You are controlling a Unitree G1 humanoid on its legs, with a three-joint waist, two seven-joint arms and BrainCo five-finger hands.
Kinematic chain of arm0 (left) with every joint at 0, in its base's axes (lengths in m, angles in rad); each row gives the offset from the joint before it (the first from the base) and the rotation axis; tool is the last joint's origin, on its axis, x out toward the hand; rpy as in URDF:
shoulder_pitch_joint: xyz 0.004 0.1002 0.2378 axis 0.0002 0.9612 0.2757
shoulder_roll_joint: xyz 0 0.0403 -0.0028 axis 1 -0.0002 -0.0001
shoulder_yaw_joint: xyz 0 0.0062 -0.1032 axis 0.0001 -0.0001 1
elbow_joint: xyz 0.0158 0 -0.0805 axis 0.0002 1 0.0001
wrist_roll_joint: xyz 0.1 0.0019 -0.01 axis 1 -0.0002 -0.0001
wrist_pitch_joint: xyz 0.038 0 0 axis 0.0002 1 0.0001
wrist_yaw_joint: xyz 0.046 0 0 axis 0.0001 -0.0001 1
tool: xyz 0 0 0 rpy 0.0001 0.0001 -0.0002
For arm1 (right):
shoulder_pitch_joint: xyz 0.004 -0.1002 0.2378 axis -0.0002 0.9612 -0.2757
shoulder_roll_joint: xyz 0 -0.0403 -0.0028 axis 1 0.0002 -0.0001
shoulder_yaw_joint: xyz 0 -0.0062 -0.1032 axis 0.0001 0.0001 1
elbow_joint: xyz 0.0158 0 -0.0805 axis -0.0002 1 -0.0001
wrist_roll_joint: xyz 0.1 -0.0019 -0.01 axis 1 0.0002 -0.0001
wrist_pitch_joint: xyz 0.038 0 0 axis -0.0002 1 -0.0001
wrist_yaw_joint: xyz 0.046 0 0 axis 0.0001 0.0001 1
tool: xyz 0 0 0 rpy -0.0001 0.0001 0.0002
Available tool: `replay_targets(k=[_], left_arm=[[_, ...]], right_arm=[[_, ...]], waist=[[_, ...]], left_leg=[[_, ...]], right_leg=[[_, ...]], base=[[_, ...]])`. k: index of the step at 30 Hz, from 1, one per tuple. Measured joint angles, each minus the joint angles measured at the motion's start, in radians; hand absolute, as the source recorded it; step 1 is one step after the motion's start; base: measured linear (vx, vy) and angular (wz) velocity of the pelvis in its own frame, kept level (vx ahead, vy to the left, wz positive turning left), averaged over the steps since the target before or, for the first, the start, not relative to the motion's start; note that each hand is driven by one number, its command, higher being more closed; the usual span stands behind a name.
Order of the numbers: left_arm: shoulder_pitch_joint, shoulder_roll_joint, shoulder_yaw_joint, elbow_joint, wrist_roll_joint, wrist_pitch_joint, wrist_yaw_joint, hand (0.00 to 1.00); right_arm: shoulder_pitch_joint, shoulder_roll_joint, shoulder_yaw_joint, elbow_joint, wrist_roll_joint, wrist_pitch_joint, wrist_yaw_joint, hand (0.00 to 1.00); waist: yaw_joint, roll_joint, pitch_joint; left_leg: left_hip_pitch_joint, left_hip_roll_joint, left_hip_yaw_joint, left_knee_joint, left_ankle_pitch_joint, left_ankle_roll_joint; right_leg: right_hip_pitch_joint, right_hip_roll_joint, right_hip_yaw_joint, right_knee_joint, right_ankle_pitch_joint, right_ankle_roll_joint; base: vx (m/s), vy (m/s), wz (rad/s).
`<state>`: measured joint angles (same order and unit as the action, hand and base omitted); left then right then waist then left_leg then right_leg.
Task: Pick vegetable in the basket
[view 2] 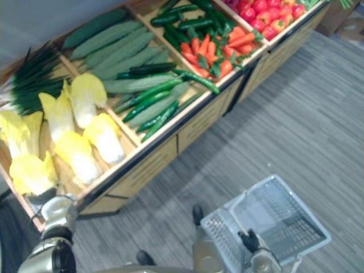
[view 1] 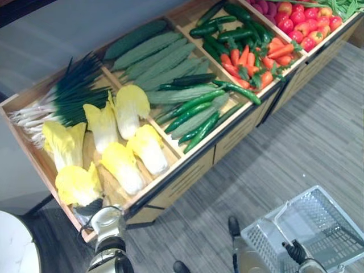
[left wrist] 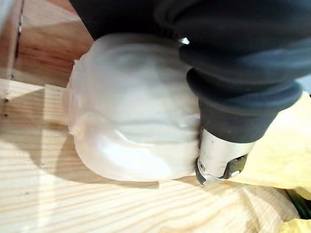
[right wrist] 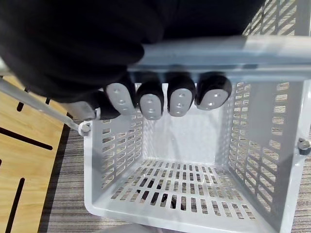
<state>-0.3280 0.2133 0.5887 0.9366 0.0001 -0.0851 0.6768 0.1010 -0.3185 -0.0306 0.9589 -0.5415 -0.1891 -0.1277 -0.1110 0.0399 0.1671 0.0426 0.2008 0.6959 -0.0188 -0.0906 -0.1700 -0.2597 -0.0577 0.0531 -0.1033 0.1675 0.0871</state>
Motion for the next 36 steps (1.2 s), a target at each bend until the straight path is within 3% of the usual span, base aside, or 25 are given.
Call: replay_targets(k=[7, 16, 20, 26, 28, 36], left_arm=[[-0.001, 0.003, -0.005, 0.012, -0.078, -0.031, -0.047, 1.0], [0.019, -0.023, -0.154, -0.03, -0.114, -0.039, -0.096, 1.0], [0.086, -0.048, -0.292, -0.165, -0.098, -0.03, -0.146, 1.0], [0.176, -0.072, -0.395, -0.377, -0.027, -0.02, -0.183, 1.0], [0.197, -0.096, -0.399, -0.43, 0.02, -0.018, -0.192, 1.0], [0.303, -0.198, -0.446, -0.619, 0.025, 0.003, -0.225, 1.0]], right_arm=[[-0.002, 0.001, -0.003, 0.009, 0.0, 0.006, 0.008, 1.0], [-0.004, 0.021, -0.083, 0.059, 0.001, 0.026, 0.015, 1.0], [-0.005, 0.035, -0.121, 0.076, 0.002, 0.037, 0.015, 1.0], [0.016, 0.076, -0.158, 0.074, 0.011, 0.04, 0.015, 1.0], [0.033, 0.083, -0.166, 0.065, 0.033, 0.04, 0.014, 1.0], [0.091, 0.099, -0.196, 0.038, 0.039, 0.048, 0.026, 1.0]], waist=[[-0.017, -0.005, -0.001], [-0.019, -0.028, 0.005], [-0.019, -0.038, 0.006], [-0.013, -0.066, -0.007], [0.003, -0.068, -0.009], [0.032, -0.066, -0.052]], left_leg=[[0.016, -0.006, -0.026, -0.01, 0.001, 0.001], [0.032, -0.028, -0.085, -0.012, 0.008, 0.012], [0.032, -0.038, -0.111, -0.013, 0.011, 0.017], [0.036, -0.035, -0.135, -0.013, 0.016, 0.023], [0.036, -0.036, -0.135, -0.013, 0.016, 0.024], [0.045, -0.029, -0.154, -0.012, 0.015, 0.023]], right_leg=[[0.029, -0.011, -0.027, -0.001, 0.0, 0.001], [0.076, -0.043, -0.073, -0.001, -0.001, 0.002], [0.09, -0.055, -0.092, -0.001, 0.001, 0.008], [0.111, -0.061, -0.118, -0.001, -0.001, 0.01], [0.114, -0.065, -0.127, 0.003, -0.002, 0.012], [0.124, -0.069, -0.153, 0.045, -0.035, 0.019]], base=[[-0.01, -0.024, 0.12], [-0.06, -0.036, 0.17], [-0.06, -0.043, 0.15], [-0.03, -0.046, 0.14], [-0.02, -0.036, 0.08], [-0.03, -0.04, 0.1]])
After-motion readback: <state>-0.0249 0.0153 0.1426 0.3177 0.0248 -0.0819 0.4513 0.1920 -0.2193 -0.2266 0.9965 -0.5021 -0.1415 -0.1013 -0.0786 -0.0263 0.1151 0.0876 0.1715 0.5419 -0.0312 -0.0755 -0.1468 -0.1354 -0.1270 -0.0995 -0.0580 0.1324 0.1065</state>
